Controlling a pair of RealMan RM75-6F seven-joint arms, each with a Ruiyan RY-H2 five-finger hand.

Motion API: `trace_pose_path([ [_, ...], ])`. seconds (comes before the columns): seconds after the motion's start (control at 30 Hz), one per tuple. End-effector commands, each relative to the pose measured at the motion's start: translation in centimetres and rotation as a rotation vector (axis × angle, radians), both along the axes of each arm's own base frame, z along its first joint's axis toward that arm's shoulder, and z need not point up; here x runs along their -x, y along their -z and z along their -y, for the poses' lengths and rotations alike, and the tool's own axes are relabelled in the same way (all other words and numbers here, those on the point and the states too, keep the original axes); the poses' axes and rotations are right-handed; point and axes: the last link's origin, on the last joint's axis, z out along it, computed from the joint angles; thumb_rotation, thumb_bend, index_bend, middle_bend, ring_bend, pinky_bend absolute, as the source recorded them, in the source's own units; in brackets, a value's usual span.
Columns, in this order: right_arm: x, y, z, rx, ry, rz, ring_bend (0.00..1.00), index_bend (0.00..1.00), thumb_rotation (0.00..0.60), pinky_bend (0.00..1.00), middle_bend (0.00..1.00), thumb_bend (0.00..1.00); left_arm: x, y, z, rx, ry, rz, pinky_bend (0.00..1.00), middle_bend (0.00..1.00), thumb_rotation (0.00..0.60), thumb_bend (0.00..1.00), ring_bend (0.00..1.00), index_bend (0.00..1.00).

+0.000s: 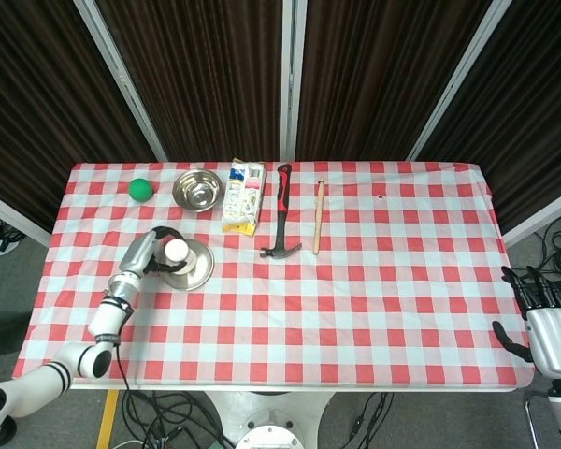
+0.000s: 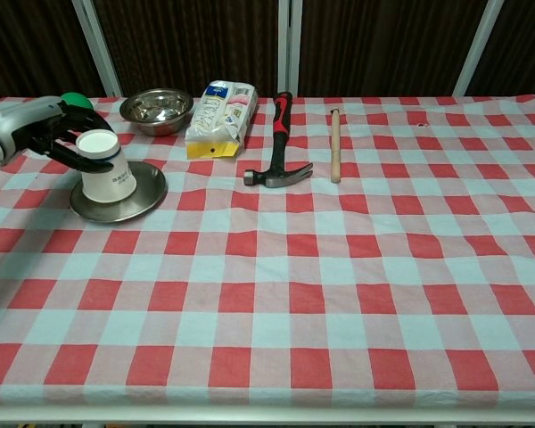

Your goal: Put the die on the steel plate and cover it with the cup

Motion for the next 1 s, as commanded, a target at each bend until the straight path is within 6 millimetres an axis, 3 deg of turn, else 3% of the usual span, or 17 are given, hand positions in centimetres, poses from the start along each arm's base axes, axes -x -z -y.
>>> trace_pose_path([
  [0.03, 0.0, 0.1, 0.0, -0.005, -0.001, 0.002, 0.02, 0.05, 0.600, 0.15, 0.21, 0.25, 0.1, 0.5, -0.1, -0.005, -0.030, 0.013, 0.21, 0.32, 0.600, 0.31, 0.18, 0.46],
  [0.3, 0.0, 0.2, 0.0, -0.005, 0.001, -0.001, 0.02, 0.05, 0.600, 0.15, 0.21, 0.25, -1.4, 1.1, 2.6, 0.079, 0.052, 0.063, 0.21, 0.32, 0.600, 0.31, 0.18, 0.46],
  [0.67, -0.2, 0.1, 0.0, -0.004, -0.001, -0.003, 0.02, 0.05, 0.600, 0.15, 0.21, 0.25, 0.6, 0.1, -0.3, -0.062, -0.055, 0.036, 0.21, 0.32, 0.600, 0.31, 0.18, 0.47],
  [1.0, -0.1, 0.1, -0.1, -0.008, 0.002, -0.001, 0.02, 0.05, 0.600, 0.15, 0.21, 0.25, -0.6, 0.6, 2.4, 0.017, 0.048, 0.044, 0.21, 0.32, 0.600, 0.31, 0.18, 0.47],
])
